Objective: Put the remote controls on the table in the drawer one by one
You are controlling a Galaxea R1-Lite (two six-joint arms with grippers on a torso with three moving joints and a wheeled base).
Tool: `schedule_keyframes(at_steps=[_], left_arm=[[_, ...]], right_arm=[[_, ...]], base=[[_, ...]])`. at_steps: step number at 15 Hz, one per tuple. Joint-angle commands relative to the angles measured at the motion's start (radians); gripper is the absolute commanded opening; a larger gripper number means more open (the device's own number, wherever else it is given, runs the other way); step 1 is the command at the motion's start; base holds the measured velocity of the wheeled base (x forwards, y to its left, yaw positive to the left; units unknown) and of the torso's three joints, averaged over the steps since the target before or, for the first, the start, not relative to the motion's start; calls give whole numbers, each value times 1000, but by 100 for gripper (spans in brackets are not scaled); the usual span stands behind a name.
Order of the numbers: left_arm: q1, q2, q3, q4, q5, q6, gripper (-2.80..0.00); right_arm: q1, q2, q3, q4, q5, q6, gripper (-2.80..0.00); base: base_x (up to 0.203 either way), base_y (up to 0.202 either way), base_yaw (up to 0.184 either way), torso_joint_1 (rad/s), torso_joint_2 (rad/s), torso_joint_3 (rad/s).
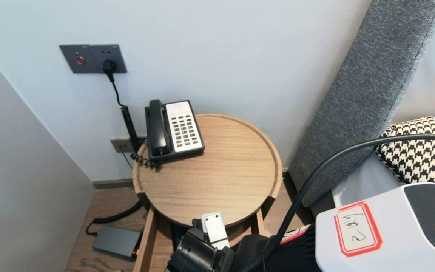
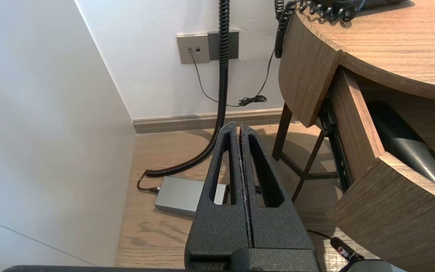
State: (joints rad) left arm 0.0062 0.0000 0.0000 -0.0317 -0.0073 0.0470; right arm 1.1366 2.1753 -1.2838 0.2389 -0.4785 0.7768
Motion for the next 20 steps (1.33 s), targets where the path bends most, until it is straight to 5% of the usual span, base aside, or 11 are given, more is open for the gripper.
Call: schedule_keyframes(at_steps=[1,3,4,20], left_arm=[[0,-2,12,-1,0,1,-280],[1,-2,12,-1,0,1,-280],[0,-2,12,-1,0,1,-280],[0,-2,12,-1,0,1,-280]], right_arm=[[-1,-2,5,3,-3,4,-280],[-3,-8,9,3,-5,4,-280],[-3,-9,11,3,-5,2,0],[17,-191,50,16,-6,-27,0]], base=[[0,0,0,0,0,0],[0,0,0,0,0,0],[0,0,0,0,0,0],[0,0,0,0,0,0]])
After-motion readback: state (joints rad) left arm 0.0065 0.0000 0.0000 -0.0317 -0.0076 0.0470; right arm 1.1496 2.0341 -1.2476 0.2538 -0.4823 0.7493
